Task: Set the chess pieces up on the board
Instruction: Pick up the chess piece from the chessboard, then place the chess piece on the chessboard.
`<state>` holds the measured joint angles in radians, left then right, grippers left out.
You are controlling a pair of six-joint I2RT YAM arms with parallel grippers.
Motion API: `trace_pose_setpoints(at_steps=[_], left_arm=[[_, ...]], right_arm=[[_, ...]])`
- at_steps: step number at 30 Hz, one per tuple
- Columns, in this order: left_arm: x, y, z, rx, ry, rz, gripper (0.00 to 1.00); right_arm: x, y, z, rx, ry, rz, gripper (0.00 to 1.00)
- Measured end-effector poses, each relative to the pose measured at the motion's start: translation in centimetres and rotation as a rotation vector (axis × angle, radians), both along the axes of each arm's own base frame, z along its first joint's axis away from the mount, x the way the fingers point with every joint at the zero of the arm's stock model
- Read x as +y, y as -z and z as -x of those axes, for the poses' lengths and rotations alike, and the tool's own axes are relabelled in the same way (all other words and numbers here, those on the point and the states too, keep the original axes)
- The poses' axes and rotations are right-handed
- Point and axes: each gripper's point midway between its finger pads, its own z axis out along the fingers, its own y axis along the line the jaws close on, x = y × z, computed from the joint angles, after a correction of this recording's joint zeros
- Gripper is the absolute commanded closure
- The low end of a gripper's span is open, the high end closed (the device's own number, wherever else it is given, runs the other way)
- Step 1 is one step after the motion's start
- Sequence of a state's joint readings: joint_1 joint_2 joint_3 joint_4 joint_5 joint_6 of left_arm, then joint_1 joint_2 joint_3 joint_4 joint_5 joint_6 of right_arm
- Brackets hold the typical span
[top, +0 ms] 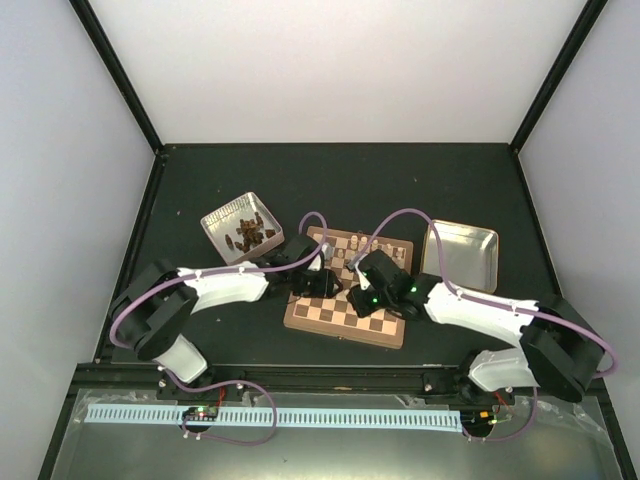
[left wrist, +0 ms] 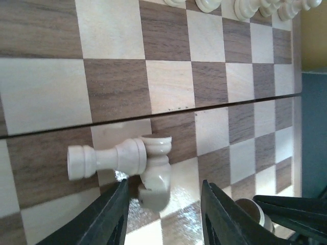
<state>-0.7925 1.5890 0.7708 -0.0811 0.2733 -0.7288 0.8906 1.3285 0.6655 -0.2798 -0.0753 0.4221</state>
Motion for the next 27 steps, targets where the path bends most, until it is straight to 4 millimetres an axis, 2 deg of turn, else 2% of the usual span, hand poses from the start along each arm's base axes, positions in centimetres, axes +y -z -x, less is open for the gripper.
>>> trace_pose_setpoints(at_steps=[4, 9, 13, 17, 22, 27], left_arm=[[0.1, -1.3, 0.4, -0.005, 0.007, 0.019, 0.53], [0.2, -4.0, 0.9, -0.039, 0.014, 0.081, 0.53], [0.3, -6.2, 1.6, -0.058, 0.014, 0.148, 0.48], [-0.1, -7.7, 2.2, -0.052, 0.031, 0.211, 0.48], [-1.0, -8.5, 2.9, -0.017, 0.06, 0.278, 0.6], [-1.8, -9.5, 3.3, 0.008, 0.08, 0.352, 0.77]], right_arm=[[0.2, -0.9, 0.1, -0.025, -0.011, -0.04, 0.95], [0.4, -2.1, 0.4, -0.066, -0.041, -0.099, 0.94], [0.7, -3.3, 0.8, -0.107, -0.077, -0.157, 0.94], [1.0, -4.8, 1.1, -0.154, -0.103, -0.223, 0.94], [1.0, -7.0, 1.2, -0.219, -0.111, -0.302, 0.94], [0.7, -7.6, 1.4, -0.243, -0.108, -0.332, 0.93]])
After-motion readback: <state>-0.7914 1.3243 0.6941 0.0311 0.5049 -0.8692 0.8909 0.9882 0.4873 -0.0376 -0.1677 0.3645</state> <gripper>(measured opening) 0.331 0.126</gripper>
